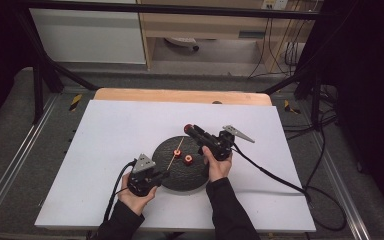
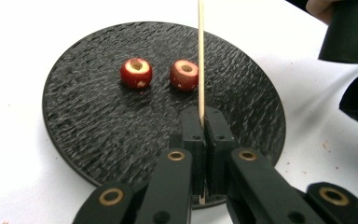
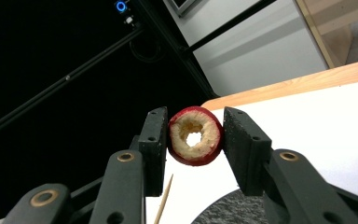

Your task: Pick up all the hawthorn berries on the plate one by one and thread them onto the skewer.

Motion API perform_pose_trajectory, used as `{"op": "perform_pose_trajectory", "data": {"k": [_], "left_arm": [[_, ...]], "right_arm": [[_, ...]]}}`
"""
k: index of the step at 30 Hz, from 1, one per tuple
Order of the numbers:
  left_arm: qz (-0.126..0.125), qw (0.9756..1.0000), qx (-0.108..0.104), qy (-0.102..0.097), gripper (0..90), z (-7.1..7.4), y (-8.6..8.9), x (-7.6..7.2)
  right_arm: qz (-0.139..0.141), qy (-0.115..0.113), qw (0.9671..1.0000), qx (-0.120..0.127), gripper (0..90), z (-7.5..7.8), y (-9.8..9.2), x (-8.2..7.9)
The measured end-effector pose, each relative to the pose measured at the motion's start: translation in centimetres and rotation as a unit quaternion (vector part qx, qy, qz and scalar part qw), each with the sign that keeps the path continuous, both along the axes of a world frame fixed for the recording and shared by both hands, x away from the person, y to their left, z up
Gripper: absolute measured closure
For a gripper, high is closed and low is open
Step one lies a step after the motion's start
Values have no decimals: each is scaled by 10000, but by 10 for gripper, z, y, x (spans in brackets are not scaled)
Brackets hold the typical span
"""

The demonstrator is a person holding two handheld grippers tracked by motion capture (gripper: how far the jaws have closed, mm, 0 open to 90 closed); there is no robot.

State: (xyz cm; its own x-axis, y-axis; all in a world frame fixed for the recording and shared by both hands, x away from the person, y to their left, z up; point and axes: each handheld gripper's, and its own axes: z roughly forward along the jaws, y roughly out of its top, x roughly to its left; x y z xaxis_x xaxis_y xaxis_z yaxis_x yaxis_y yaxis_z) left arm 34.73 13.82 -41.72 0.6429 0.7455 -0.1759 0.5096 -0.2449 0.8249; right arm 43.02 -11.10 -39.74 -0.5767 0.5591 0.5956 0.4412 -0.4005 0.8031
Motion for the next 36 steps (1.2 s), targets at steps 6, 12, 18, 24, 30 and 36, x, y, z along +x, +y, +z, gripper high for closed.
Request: {"op": "perform_pose_trajectory", "data": {"k": [6, 12, 18, 24, 30, 36], "left_arm": [[5, 10000, -66, 48, 880, 0, -4, 3], [20, 9999, -115, 45, 880, 0, -7, 3], [40, 9999, -158, 30, 880, 0, -8, 4], [70, 9997, -216, 64, 880, 0, -10, 5], [143, 9991, -394, 107, 880, 2, -13, 6], [219, 9986, -470, 127, 881, 4, -17, 8]], "right_arm": [[-6, -30, 10000, 59, 616, -1, 1, 0], [-35, -98, 9999, 68, 616, -2, 2, 0], [-10, -77, 9999, 124, 616, -4, 3, -1], [30, -68, 9998, 196, 616, -6, 4, -1], [38, -67, 9997, 221, 617, -6, 5, -2], [44, -61, 9997, 247, 616, -7, 6, -4]]}}
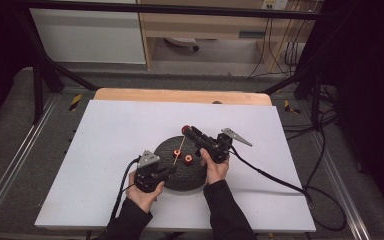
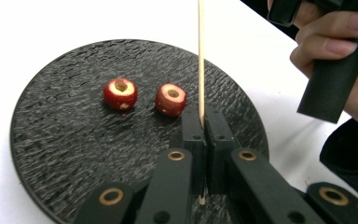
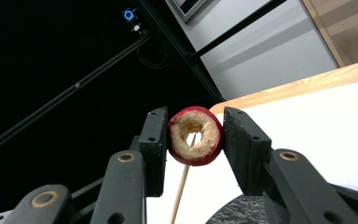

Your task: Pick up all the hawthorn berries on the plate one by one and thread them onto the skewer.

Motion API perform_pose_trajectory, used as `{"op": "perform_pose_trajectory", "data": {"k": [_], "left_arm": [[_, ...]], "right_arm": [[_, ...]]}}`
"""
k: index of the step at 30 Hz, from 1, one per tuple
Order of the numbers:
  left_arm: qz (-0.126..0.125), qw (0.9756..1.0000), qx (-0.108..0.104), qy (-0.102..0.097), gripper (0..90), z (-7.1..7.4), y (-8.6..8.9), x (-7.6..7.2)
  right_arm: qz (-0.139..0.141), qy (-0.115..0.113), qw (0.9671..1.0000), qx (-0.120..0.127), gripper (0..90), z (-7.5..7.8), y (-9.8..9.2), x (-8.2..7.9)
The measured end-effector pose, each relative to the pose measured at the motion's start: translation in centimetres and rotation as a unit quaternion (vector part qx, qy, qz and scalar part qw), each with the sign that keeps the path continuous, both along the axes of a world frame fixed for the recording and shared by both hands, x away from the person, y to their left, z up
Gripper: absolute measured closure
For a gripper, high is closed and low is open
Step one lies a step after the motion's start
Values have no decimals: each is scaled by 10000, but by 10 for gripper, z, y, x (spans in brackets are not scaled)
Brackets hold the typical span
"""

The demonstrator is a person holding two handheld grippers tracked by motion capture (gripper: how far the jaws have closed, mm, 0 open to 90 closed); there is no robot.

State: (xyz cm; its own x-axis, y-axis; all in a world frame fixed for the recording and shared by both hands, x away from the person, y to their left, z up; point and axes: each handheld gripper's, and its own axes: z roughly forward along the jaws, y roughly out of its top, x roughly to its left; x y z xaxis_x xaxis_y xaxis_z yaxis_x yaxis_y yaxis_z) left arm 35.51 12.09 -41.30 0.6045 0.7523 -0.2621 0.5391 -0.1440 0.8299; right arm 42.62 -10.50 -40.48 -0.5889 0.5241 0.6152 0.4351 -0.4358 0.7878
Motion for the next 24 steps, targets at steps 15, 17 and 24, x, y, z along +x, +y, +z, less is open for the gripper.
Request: {"op": "perform_pose_trajectory", "data": {"k": [15, 17, 24], "left_arm": [[55, 9998, -33, -171, 882, 1, -2, -1], [99, 9997, -60, -210, 883, 2, -1, -1], [146, 9997, -70, -191, 882, 4, -2, 3]], "right_arm": [[85, 33, 9999, -64, 619, 0, 0, -4], [183, 152, 9997, -90, 619, -1, 1, -5], [400, 276, 9986, -185, 620, -9, 6, -11]]}}
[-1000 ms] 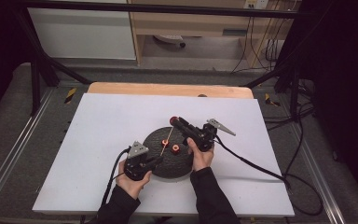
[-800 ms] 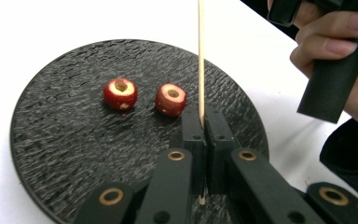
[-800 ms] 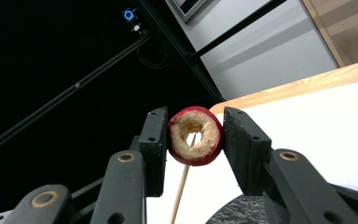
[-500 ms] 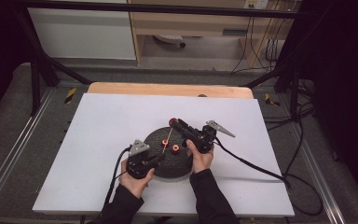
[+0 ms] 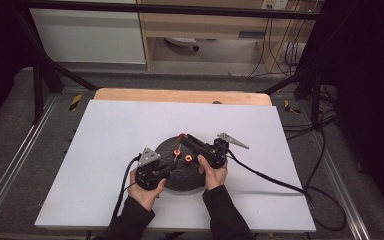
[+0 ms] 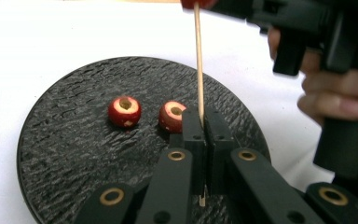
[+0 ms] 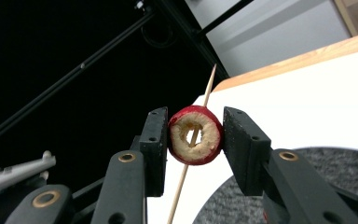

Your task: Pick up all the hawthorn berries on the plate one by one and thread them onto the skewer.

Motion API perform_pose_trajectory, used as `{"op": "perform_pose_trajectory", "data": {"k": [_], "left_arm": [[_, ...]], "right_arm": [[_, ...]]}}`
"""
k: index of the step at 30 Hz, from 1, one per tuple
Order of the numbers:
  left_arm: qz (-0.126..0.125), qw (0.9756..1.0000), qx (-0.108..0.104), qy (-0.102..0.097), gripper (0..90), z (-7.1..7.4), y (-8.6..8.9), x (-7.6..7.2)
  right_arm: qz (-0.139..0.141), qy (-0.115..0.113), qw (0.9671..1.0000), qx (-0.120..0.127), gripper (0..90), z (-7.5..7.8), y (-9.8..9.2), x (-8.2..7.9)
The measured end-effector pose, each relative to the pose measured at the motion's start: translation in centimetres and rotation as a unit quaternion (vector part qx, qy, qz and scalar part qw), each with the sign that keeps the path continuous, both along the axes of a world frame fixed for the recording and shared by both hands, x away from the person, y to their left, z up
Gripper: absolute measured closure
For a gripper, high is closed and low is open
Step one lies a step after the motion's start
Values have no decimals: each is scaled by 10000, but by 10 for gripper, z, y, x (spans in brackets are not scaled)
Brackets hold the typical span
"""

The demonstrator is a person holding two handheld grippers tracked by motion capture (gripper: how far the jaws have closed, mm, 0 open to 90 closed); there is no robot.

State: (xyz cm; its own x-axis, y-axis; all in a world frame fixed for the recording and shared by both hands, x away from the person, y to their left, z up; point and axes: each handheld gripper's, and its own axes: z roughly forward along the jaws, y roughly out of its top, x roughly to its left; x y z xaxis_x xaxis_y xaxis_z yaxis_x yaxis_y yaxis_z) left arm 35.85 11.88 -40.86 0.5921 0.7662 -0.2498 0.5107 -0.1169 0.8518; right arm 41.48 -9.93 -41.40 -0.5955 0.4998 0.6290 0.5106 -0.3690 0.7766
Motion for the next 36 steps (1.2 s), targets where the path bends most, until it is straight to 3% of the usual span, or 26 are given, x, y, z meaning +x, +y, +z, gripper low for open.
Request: {"op": "perform_pose_trajectory", "data": {"k": [20, 21, 24, 26, 27, 30, 31, 32, 34, 35, 36], "left_arm": [[-119, 9998, 124, 45, 883, -4, 0, 9], [-144, 9998, 145, 36, 883, -4, 1, 9], [-199, 9995, 232, 2, 882, -4, 5, 8], [-231, 9993, 291, -3, 882, -5, 10, 8], [-252, 9992, 325, -12, 882, -5, 12, 7], [-326, 9982, 511, -30, 882, -6, 21, 6], [-349, 9978, 563, -45, 882, -7, 24, 5], [-377, 9974, 615, -44, 882, -7, 27, 4], [-436, 9966, 696, -39, 881, -8, 33, 2], [-463, 9961, 748, -36, 881, -8, 36, 1], [-499, 9956, 788, -39, 882, -9, 39, 0]], "right_arm": [[293, 59, 9984, -476, 614, -16, 9, -20], [302, 34, 9982, -512, 605, -16, 8, -19], [303, -29, 9973, -662, 452, -13, 6, -20], [310, -87, 9958, -859, 382, -10, 3, -19], [307, -100, 9937, -1072, 320, -7, 0, -19], [349, -96, 9910, -1286, 268, -4, -3, -17], [299, -126, 9870, -1574, 230, -2, -6, -16], [299, -126, 9870, -1574, 230, -2, -6, -16], [406, -47, 9807, -1910, 184, -1, -10, -12], [406, -47, 9807, -1910, 184, -1, -10, -12], [452, -6, 9787, -2003, 171, 0, -11, -11]]}}
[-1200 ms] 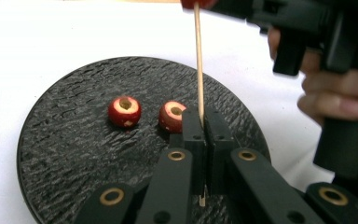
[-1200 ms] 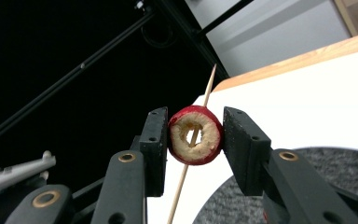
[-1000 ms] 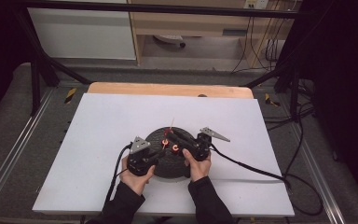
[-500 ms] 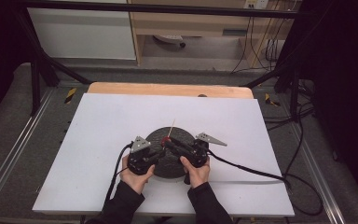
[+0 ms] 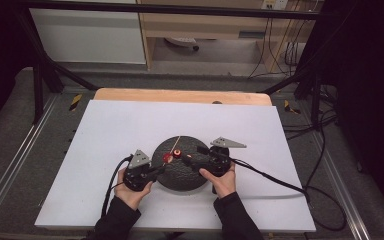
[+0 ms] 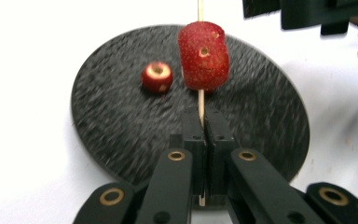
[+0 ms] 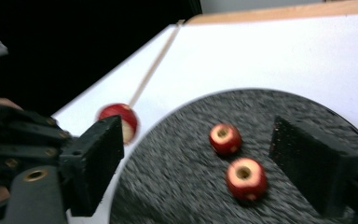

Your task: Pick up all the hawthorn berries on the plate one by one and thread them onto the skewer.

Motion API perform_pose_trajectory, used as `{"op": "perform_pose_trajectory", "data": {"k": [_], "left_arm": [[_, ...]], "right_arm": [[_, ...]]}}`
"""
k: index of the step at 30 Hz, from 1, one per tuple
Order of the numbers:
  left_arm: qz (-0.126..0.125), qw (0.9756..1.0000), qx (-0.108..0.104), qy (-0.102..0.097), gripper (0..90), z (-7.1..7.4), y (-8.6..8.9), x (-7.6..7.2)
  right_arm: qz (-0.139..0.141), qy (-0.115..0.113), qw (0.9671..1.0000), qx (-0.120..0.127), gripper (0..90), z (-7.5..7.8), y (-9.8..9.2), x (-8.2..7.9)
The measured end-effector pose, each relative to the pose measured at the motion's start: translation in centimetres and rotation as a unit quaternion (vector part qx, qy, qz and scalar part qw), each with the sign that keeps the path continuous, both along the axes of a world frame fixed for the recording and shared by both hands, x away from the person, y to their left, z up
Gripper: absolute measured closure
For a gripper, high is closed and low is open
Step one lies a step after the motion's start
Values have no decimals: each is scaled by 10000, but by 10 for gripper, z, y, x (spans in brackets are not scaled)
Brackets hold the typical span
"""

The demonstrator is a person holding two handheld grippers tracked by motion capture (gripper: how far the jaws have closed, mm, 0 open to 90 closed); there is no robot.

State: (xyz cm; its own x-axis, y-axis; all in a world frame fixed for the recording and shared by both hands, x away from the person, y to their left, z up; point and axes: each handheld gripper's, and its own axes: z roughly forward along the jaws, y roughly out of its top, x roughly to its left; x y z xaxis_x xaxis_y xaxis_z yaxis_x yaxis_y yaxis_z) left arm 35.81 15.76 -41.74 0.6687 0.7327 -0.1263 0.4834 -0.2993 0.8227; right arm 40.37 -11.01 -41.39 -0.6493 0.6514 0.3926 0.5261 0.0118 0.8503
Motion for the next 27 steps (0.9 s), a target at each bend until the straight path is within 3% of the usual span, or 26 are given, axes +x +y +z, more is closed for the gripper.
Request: {"op": "perform_pose_trajectory", "data": {"k": [4, 7, 13, 17, 23, 27], "left_arm": [[-89, 9997, 203, -39, 881, -1, 12, -6], [-121, 9997, 230, -15, 881, -2, 21, -9], [-166, 9991, 397, 28, 880, -6, 36, -15], [-188, 9989, 420, 78, 880, -11, 44, -17], [-220, 9985, 479, 127, 880, -15, 49, -18], [-227, 9983, 511, 166, 879, -18, 51, -18]], "right_arm": [[137, 33, 9991, -401, 150, 4, -6, 5], [244, 76, 9972, -706, 147, 8, -10, 10], [439, 300, 9901, -1300, 146, 13, -17, 18], [728, 331, 9775, -1954, 146, 17, -10, 24], [1053, 496, 9625, -2450, 155, 23, 6, 36], [1189, 601, 9508, -2795, 181, 24, 13, 43]]}}
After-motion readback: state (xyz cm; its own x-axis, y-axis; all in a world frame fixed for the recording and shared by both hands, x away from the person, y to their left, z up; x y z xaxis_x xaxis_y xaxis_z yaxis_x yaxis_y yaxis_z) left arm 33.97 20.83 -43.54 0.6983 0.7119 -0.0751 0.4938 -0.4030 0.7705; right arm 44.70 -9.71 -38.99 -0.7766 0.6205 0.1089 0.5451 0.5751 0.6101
